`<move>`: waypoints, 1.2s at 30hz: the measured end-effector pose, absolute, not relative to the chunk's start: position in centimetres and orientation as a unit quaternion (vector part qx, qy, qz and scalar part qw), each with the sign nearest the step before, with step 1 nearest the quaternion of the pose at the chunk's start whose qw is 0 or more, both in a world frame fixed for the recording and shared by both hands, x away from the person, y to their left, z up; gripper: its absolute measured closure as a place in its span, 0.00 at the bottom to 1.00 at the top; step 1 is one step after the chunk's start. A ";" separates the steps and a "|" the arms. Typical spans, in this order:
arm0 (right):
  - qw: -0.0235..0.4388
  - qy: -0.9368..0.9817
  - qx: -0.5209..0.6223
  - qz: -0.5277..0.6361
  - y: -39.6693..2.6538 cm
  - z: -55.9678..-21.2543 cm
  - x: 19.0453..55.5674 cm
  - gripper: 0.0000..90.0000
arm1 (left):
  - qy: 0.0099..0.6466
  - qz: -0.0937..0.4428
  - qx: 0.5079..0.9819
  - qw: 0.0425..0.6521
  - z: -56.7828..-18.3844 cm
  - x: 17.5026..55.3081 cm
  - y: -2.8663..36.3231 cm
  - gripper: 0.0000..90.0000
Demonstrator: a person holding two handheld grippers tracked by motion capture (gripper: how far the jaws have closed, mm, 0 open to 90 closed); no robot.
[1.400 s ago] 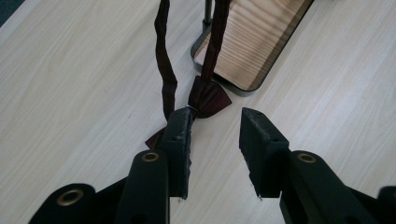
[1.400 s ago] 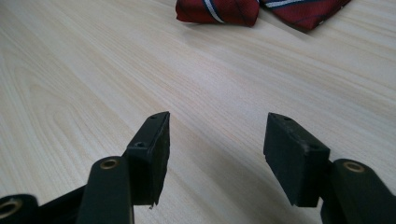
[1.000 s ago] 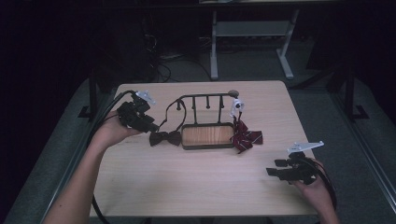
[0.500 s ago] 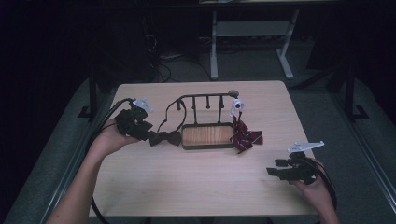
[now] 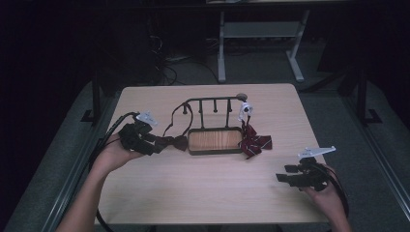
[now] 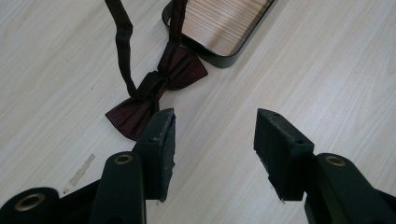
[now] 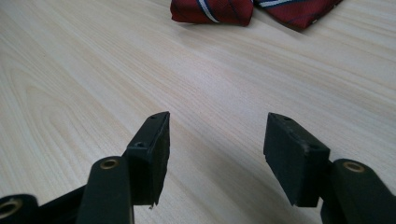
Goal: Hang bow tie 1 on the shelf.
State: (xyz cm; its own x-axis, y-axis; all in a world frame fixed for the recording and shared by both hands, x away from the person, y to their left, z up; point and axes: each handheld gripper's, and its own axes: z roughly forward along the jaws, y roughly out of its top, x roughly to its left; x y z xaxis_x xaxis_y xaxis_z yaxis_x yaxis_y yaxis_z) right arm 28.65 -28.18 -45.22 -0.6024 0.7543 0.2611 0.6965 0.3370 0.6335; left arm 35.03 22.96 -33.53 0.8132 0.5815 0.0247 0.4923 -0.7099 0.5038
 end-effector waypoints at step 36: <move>0.043 0.815 0.441 0.373 -28.1 -45.2 28.6 0.45 | 0.307 0.097 0.909 0.266 -38.1 31.3 23.9 0.45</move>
State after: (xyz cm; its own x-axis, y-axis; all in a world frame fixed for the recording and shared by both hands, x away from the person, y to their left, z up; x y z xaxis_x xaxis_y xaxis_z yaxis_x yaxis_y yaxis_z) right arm 28.64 -28.12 -45.21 -0.6083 0.7501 0.2596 0.6866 0.3331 0.6462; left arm 31.25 23.91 -38.12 0.7931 0.6089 0.0133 0.5058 -0.6706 0.5427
